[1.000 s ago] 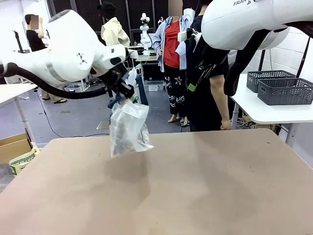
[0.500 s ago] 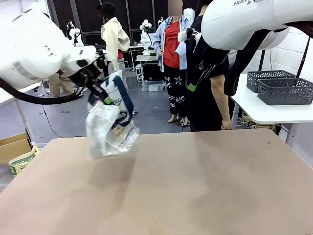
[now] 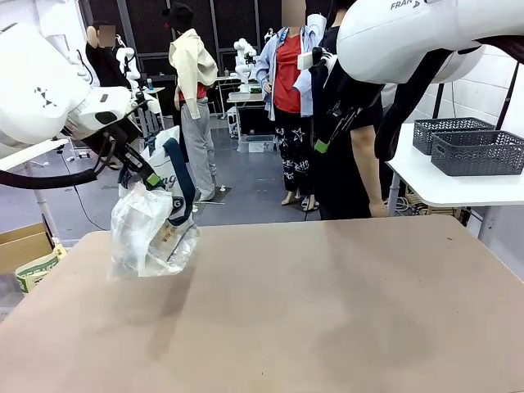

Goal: Transfer purchased items from the store into the shopping bag.
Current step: Move the Reusable shopping bag to the right side of the table.

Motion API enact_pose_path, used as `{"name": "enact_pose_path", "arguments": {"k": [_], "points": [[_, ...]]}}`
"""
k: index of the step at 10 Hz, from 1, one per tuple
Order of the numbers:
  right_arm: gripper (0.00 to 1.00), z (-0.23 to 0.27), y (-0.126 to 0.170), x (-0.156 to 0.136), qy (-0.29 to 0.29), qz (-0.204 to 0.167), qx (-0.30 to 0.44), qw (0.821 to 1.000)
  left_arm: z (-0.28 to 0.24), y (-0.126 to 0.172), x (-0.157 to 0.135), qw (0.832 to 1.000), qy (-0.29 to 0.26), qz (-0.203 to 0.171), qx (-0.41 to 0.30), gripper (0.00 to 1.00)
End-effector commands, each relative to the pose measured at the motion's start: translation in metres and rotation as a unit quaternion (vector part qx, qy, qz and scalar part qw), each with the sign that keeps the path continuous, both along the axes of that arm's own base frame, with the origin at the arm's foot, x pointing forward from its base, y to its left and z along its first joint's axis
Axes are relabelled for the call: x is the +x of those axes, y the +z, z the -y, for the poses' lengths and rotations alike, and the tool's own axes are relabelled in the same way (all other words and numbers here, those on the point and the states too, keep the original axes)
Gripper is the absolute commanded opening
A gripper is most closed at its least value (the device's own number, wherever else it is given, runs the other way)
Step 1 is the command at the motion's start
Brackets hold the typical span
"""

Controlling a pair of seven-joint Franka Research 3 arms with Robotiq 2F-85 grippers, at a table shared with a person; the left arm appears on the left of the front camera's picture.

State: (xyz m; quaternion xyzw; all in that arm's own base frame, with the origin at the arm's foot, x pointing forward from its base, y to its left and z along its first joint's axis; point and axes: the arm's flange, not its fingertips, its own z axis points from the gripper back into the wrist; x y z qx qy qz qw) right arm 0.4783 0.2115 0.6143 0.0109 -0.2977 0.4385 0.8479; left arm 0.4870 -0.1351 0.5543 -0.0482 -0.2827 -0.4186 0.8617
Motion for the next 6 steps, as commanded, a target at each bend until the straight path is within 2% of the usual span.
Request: {"name": "enact_pose_path", "arguments": {"k": [1, 6], "points": [[1.0, 0.0012, -0.0029, -0.0027, -0.008, -0.004, -0.003, 1.0, 0.0066, 0.0083, 0.0082, 1.0, -0.003, 0.004, -0.004, 0.0], [1.0, 0.0012, -0.0029, -0.0027, -0.008, -0.004, -0.003, 1.0, 0.0066, 0.0083, 0.0082, 1.0, -0.003, 0.004, -0.004, 0.0]]}}
